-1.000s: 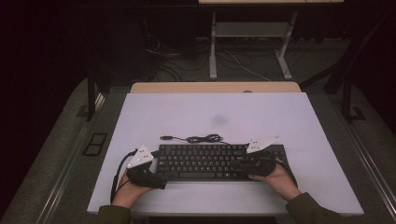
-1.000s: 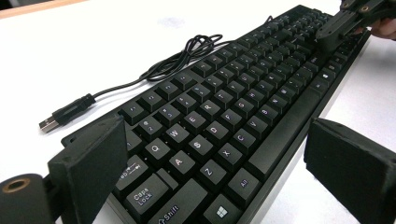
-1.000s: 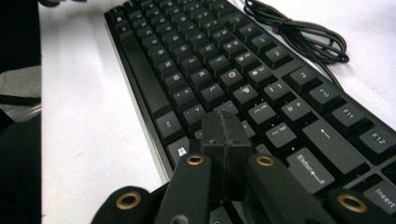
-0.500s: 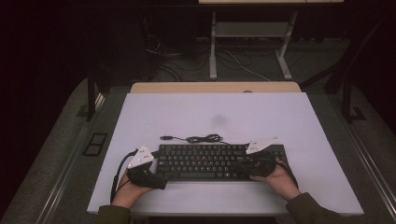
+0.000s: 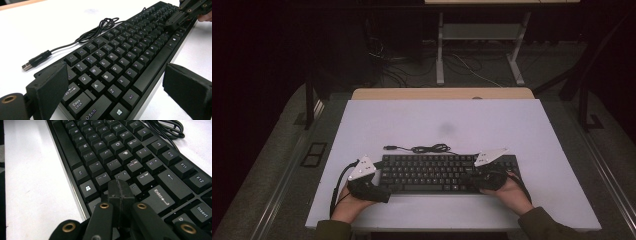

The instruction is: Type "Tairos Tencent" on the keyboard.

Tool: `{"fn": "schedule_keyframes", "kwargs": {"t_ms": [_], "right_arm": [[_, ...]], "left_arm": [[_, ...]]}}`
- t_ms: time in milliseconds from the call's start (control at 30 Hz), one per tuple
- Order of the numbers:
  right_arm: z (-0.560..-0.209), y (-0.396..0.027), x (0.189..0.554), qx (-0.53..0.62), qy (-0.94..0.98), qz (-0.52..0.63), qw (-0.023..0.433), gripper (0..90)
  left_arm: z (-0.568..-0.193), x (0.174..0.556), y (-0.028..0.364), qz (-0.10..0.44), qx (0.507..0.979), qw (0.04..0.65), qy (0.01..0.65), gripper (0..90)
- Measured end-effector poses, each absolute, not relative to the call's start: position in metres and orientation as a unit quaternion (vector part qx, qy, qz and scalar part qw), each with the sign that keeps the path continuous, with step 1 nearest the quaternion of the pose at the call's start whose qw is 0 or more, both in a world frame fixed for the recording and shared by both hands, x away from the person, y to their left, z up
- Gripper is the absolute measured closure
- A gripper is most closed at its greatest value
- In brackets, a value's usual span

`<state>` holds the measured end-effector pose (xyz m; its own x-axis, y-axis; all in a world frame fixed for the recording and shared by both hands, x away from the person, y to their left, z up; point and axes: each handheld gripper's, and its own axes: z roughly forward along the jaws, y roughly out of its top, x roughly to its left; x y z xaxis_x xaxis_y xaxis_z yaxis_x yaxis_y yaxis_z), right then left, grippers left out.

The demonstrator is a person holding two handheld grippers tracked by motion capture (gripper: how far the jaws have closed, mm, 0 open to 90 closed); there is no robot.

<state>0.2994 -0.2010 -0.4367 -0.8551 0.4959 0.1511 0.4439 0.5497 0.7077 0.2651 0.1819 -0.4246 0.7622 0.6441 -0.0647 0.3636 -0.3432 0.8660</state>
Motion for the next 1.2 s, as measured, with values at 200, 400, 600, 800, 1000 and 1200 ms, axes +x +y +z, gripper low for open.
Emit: {"fn": "schedule_keyframes", "kwargs": {"t_ms": [200,400,600,800,1000,1200], "right_arm": [[-0.437,-0.201,0.299,0.267,0.88,0.392,0.033,89.4],[-0.437,-0.201,0.299,0.267,0.879,0.394,0.033,89.4],[-0.437,-0.201,0.299,0.265,0.879,0.393,0.036,89.4],[-0.437,-0.201,0.299,0.265,0.88,0.393,0.037,89.4],[-0.437,-0.202,0.299,0.265,0.88,0.392,0.039,89.4],[-0.437,-0.202,0.299,0.265,0.88,0.393,0.041,89.4]], "left_arm": [[-0.423,0.266,0.182,0.148,0.805,0.48,0.314,6.0],[-0.42,0.268,0.181,0.15,0.804,0.481,0.315,8.6],[-0.416,0.271,0.178,0.147,0.802,0.484,0.318,13.5],[-0.413,0.274,0.173,0.153,0.803,0.48,0.319,17.3],[-0.411,0.278,0.169,0.153,0.805,0.477,0.318,21.4],[-0.408,0.282,0.165,0.147,0.807,0.477,0.315,27.7]]}}
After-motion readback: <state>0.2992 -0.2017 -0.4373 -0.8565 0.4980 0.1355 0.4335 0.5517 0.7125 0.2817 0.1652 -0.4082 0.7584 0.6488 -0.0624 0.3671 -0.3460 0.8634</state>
